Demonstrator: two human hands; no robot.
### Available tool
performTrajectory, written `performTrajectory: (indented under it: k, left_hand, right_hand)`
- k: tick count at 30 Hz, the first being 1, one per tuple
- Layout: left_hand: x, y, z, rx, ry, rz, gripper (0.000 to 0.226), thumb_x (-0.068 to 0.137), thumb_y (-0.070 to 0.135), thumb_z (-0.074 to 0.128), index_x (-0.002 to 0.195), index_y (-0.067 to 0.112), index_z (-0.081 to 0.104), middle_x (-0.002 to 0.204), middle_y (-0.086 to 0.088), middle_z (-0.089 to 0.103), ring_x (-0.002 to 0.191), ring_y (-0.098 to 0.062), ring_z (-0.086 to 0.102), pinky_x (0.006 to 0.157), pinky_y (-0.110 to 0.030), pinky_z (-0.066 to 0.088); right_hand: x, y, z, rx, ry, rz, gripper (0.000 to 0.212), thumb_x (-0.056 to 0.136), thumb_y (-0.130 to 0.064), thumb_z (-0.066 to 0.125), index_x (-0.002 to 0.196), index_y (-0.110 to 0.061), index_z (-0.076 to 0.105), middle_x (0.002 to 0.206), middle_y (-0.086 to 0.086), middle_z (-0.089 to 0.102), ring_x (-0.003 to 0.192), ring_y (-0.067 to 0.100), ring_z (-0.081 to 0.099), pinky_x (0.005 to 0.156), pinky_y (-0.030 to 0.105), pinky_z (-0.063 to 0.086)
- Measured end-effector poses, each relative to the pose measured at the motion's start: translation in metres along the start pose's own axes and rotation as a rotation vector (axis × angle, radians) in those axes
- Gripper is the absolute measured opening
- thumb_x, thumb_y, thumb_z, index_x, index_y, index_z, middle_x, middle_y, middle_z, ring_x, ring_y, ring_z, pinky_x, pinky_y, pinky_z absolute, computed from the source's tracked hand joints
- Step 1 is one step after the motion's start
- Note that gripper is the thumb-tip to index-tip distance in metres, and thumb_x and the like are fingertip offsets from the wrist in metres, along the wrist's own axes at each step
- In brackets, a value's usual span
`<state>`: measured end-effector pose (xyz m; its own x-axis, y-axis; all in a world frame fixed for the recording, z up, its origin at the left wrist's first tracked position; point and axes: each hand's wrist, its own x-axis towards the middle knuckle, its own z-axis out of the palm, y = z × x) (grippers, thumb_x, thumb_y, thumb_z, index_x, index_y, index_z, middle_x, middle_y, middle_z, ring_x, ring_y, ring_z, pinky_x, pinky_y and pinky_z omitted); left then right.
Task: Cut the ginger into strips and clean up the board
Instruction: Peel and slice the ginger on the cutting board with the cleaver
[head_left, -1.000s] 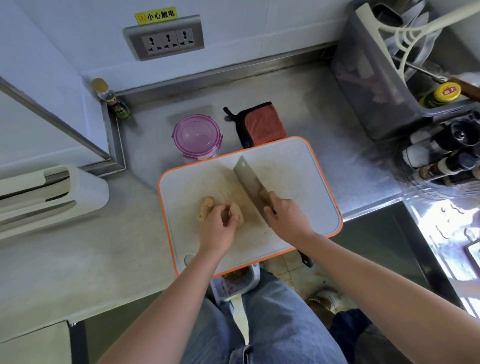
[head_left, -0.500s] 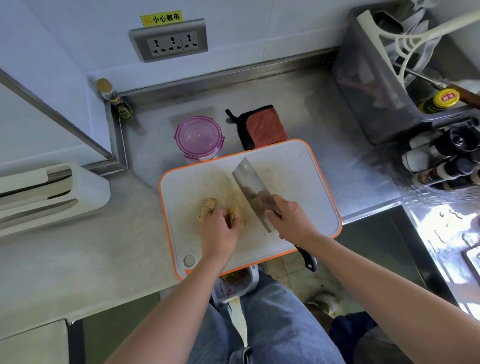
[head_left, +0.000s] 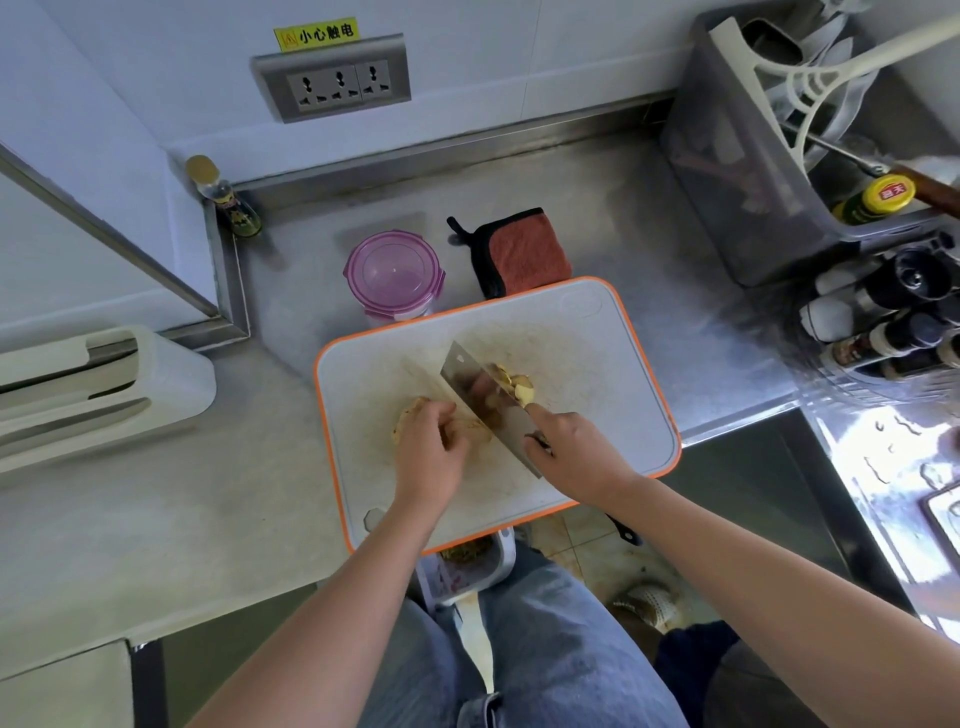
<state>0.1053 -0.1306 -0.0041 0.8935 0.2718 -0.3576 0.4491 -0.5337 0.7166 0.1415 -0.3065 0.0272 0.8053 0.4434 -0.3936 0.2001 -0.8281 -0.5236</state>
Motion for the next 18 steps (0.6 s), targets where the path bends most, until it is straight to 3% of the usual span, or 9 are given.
performTrajectory:
  k: [3,7,8,10,12,16,18]
  left_hand:
    - [0.000,0.006,0.004,-0.129,0.107,-0.108,0.035,0.087,0.010,0.067,0.121,0.006,0.060,0.107,-0.006,0.066,0.097,-0.018,0.061,0.089,-0.033,0.048]
    - [-0.002,0.016,0.011,-0.204,0.194,-0.230,0.008,0.086,0.014,0.070,0.082,0.019,0.066,0.074,0.012,0.057,0.079,-0.013,0.053,0.071,-0.021,0.035]
    - [-0.001,0.017,0.013,-0.215,0.197,-0.252,0.002,0.086,0.016,0.071,0.087,0.017,0.070,0.079,0.010,0.062,0.080,-0.011,0.053,0.071,-0.020,0.035]
    - [0.000,0.019,0.017,-0.222,0.198,-0.303,0.023,0.087,0.019,0.070,0.109,0.014,0.071,0.100,0.002,0.069,0.086,-0.007,0.053,0.071,-0.016,0.035]
    - [0.003,0.020,0.018,-0.237,0.185,-0.336,0.029,0.089,0.019,0.068,0.117,0.014,0.069,0.108,0.001,0.070,0.089,-0.007,0.055,0.073,-0.015,0.037]
    - [0.011,0.019,0.021,-0.365,0.173,-0.411,0.028,0.083,0.016,0.072,0.110,0.014,0.072,0.099,0.000,0.073,0.090,-0.019,0.068,0.086,-0.034,0.055]
    - [0.011,0.019,0.021,-0.403,0.176,-0.436,0.026,0.079,0.014,0.075,0.105,0.014,0.073,0.093,-0.001,0.074,0.086,-0.023,0.070,0.083,-0.043,0.058]
  right_hand:
    - [-0.004,0.001,0.000,-0.002,-0.011,0.022,0.011,0.096,-0.017,0.043,0.087,-0.015,0.038,0.056,0.000,0.040,0.048,0.014,0.038,0.047,0.028,0.031]
    - [-0.007,0.003,0.001,-0.001,-0.022,0.054,0.009,0.096,-0.017,0.042,0.088,-0.012,0.040,0.058,0.003,0.044,0.049,0.016,0.040,0.049,0.034,0.037]
    - [-0.007,0.003,0.001,-0.002,-0.034,0.060,0.008,0.095,-0.016,0.042,0.090,-0.010,0.042,0.060,0.006,0.048,0.051,0.019,0.043,0.050,0.037,0.040]
    - [-0.009,0.001,0.002,0.000,-0.057,0.068,0.010,0.095,-0.017,0.041,0.094,-0.008,0.045,0.066,0.013,0.056,0.055,0.024,0.049,0.053,0.041,0.045]
    - [-0.009,0.001,-0.001,-0.006,-0.055,0.068,0.009,0.095,-0.017,0.040,0.092,-0.009,0.044,0.066,0.012,0.056,0.054,0.023,0.048,0.052,0.040,0.044]
    - [-0.006,-0.004,-0.017,-0.023,0.022,0.025,0.008,0.095,-0.015,0.042,0.088,-0.014,0.038,0.056,0.003,0.041,0.047,0.015,0.036,0.046,0.030,0.029]
    - [-0.004,-0.009,-0.022,-0.059,0.021,-0.004,0.007,0.095,-0.016,0.041,0.090,-0.011,0.040,0.057,0.003,0.041,0.048,0.015,0.036,0.045,0.029,0.027]
